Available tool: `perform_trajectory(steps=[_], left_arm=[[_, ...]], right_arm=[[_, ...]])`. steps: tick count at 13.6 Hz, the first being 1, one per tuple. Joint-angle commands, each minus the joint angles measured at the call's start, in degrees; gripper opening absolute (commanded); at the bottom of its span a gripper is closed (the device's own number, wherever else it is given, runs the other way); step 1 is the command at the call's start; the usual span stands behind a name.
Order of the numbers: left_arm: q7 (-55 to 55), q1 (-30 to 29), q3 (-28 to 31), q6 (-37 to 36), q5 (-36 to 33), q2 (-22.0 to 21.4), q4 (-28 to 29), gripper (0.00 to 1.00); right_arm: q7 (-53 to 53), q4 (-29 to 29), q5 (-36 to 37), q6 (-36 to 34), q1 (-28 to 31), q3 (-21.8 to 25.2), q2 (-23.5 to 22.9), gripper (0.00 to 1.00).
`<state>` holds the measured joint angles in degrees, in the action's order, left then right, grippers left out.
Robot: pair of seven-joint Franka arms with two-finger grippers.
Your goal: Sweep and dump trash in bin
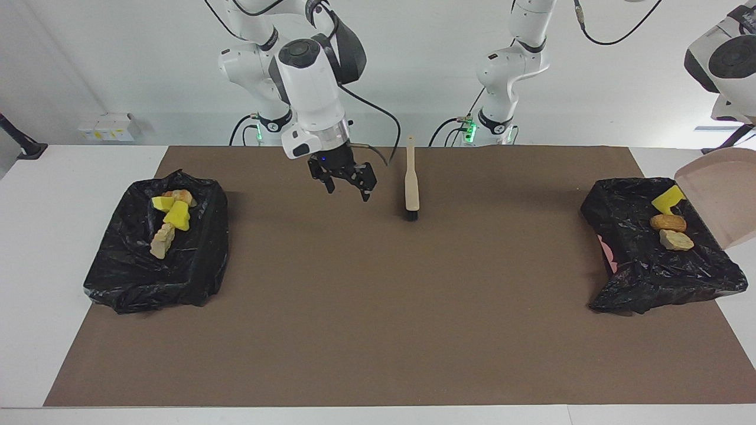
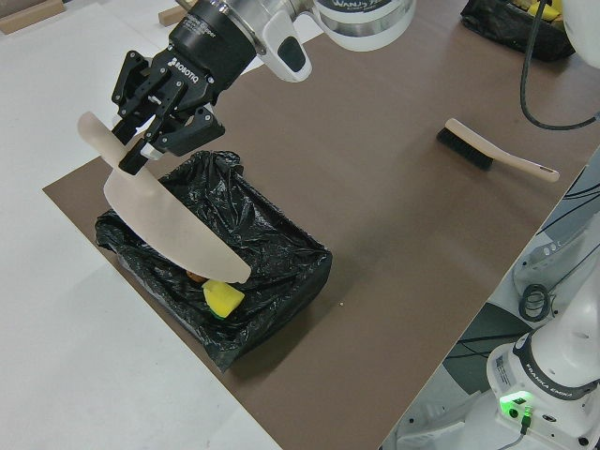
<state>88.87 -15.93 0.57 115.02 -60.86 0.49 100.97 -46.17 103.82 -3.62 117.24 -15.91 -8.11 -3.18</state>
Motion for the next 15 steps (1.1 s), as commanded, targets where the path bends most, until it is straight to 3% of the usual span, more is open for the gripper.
perform_trajectory(steps=[1,3,7,10,15], left_arm=[[-8.15,6.15,0.05,-7.15,-0.59,-1.72,1.95,0.0],[-13.79,9.76,0.05,-11.55,2.82,-1.81,1.95,0.0],[-22.49,11.97,-0.04,-18.76,19.77,-2.25,1.95,0.0],[-32.85,14.52,-0.13,-22.99,28.14,-2.77,2.21,0.0],[-53.15,19.43,-0.83,-26.86,41.41,-3.83,2.65,0.0]], right_arm=[[7.2,-8.07,4.67,-8.82,4.11,-0.67,0.28,1.0],[15.37,-13.61,4.76,-17.0,7.37,-0.5,0.28,1.0],[20.85,-19.61,5.98,-30.12,10.28,0.29,0.28,1.0],[22.26,-20.67,6.34,-34.96,11.33,1.34,1.67,1.0],[22.26,-19.97,5.02,-36.02,11.43,4.16,5.99,1.0]])
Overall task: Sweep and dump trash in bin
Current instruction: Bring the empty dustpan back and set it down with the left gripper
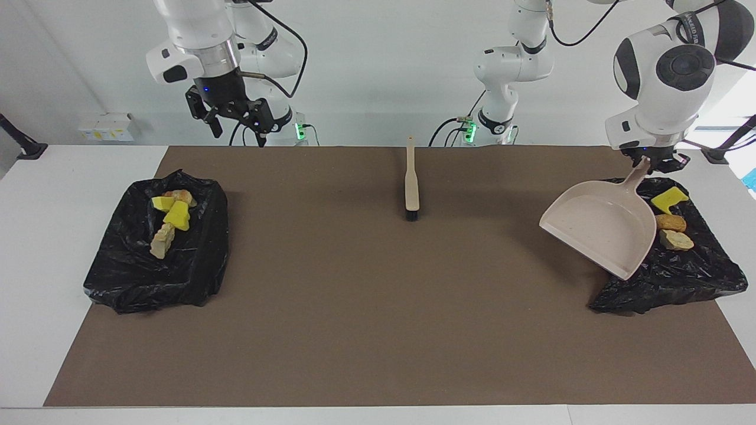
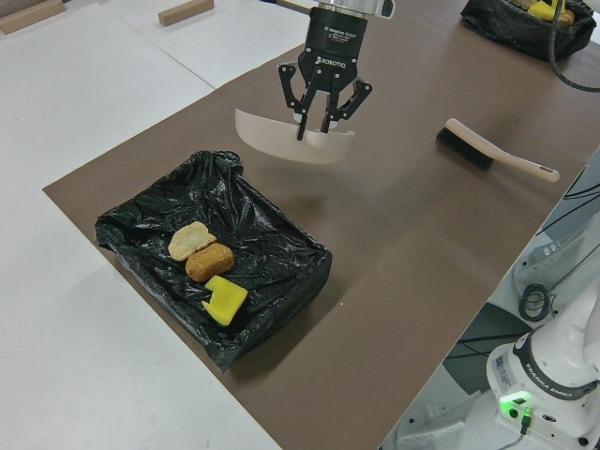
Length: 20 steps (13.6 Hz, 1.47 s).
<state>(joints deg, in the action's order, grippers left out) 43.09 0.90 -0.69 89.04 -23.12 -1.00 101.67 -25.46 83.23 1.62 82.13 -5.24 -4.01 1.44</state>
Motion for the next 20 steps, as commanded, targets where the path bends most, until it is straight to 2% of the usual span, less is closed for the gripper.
perform_trajectory(steps=[1,6,9,11,14,17,20], left_arm=[[-11.32,3.83,0.34,-1.24,5.53,-2.52,2.13,0.0],[-26.03,12.09,0.26,-0.36,16.86,-2.69,1.95,0.0],[-33.21,17.88,-0.62,1.48,18.11,-2.34,1.78,0.0],[-40.16,21.84,-0.71,5.24,20.21,-1.2,1.95,0.0],[-44.48,25.11,-0.8,11.66,23.72,3.53,1.25,0.0],[-55.1,29.76,-0.71,17.8,24.62,12.05,-0.94,0.0],[-56.89,31.0,-0.8,24.4,24.62,16.19,-0.16,0.0]], right_arm=[[1.64,0.62,-0.3,-1.01,0.84,0.23,1.37,1.0],[7.34,0.18,-0.13,-1.62,1.11,2.69,0.93,1.0],[9.38,0.18,0.57,-1.62,1.02,2.87,0.5,1.0],[9.38,0.18,-0.04,-1.45,1.11,2.87,0.58,1.0],[9.37,0.53,-0.22,-0.92,1.02,2.96,1.02,1.0],[9.55,0.79,-0.39,-1.01,1.2,3.93,1.29,1.0],[11.47,0.79,-0.39,-1.36,1.46,4.1,1.2,1.0]])
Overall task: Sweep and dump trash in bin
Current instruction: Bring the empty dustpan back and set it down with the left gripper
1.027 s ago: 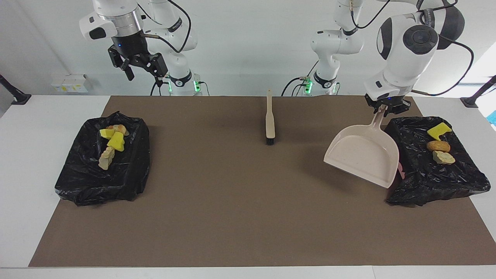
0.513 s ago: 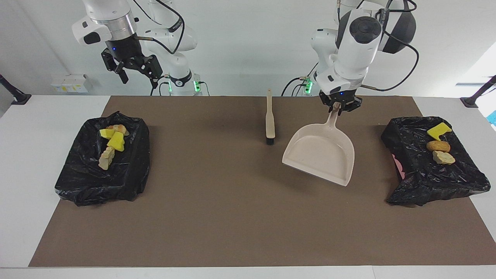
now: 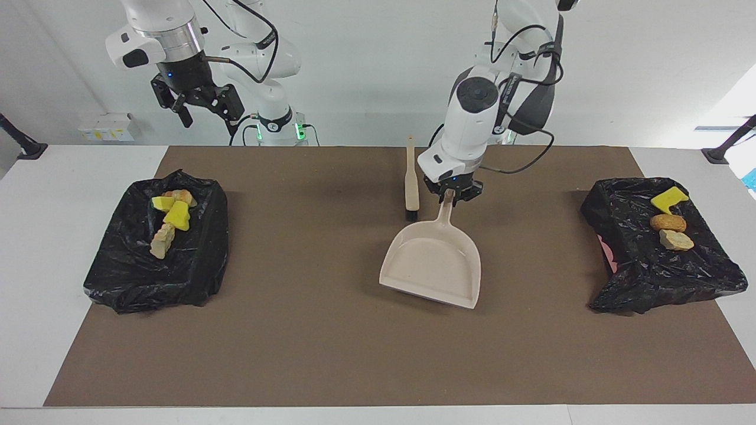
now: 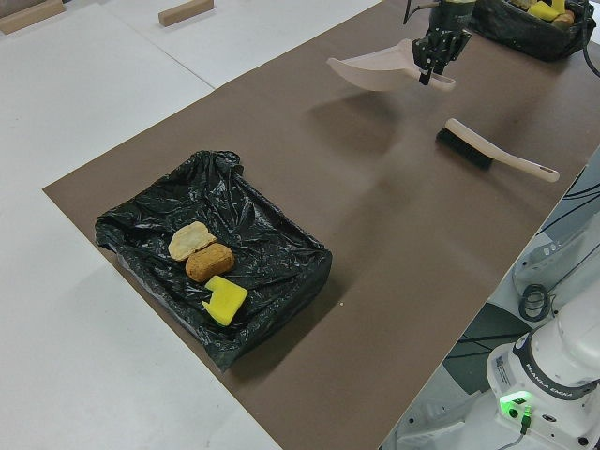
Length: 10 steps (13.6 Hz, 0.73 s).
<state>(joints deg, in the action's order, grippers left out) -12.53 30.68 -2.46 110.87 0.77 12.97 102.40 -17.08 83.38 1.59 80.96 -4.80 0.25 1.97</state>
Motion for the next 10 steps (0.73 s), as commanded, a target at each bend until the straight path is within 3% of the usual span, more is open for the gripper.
perform_trajectory(steps=[1,7,8,10], left_arm=[[-1.62,2.36,1.05,4.07,0.81,3.45,-0.8,0.0],[-11.29,3.6,0.96,10.15,0.99,3.46,2.27,0.0],[-11.37,3.43,0.96,10.06,1.08,3.46,2.27,0.05],[-11.38,3.08,0.96,9.63,2.04,3.37,2.28,0.35]], right_arm=[[4.07,0.64,-0.36,-0.18,1.29,-0.17,0.67,1.0],[3.72,0.73,-0.44,-0.18,1.29,-0.17,0.76,1.0],[3.72,0.73,-0.36,0.08,1.29,-0.17,0.76,1.0],[3.72,0.73,-0.36,-0.09,1.55,-0.17,0.76,1.0]])
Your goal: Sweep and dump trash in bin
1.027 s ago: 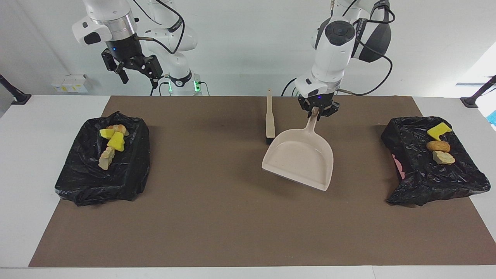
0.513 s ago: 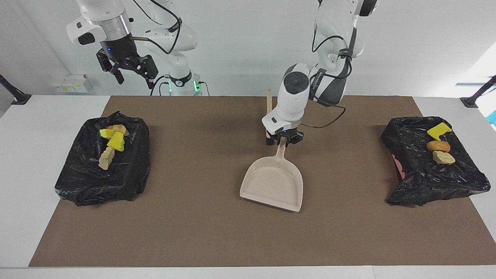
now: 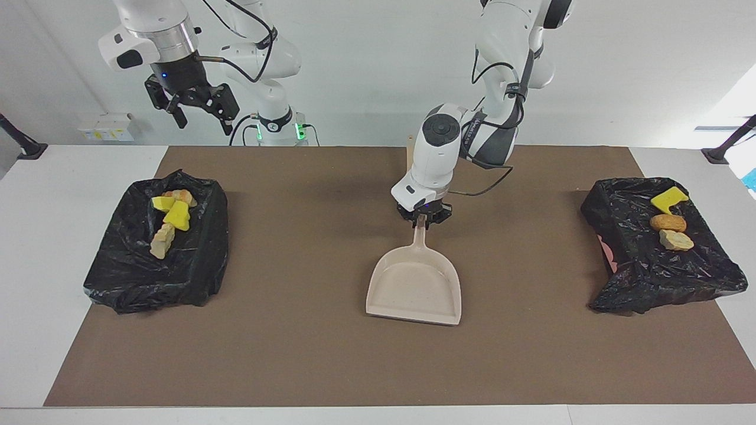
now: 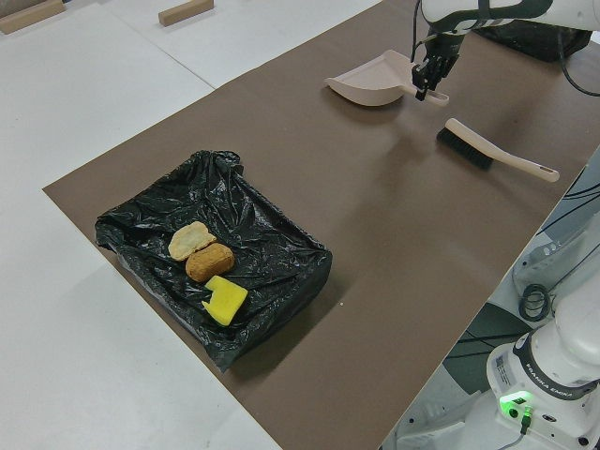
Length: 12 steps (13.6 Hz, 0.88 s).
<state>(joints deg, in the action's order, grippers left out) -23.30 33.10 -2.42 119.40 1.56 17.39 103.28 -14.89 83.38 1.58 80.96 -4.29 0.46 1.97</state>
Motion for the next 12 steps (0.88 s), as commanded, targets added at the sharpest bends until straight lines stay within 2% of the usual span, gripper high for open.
perform_trajectory(steps=[1,7,12], left_arm=[[-0.87,0.3,0.92,0.75,1.26,-1.05,1.4,0.98],[-0.25,-5.58,1.71,-4.78,1.26,-3.85,-0.18,1.0],[0.97,-15.6,1.72,-5.84,1.17,-5.96,-2.29,1.0]], right_arm=[[1.53,0.73,-0.35,-0.01,1.04,-0.37,0.76,1.0],[1.53,0.73,-0.35,-0.01,1.13,-0.37,0.76,1.0],[1.53,0.73,-0.35,-0.01,1.13,-0.37,0.76,1.0]])
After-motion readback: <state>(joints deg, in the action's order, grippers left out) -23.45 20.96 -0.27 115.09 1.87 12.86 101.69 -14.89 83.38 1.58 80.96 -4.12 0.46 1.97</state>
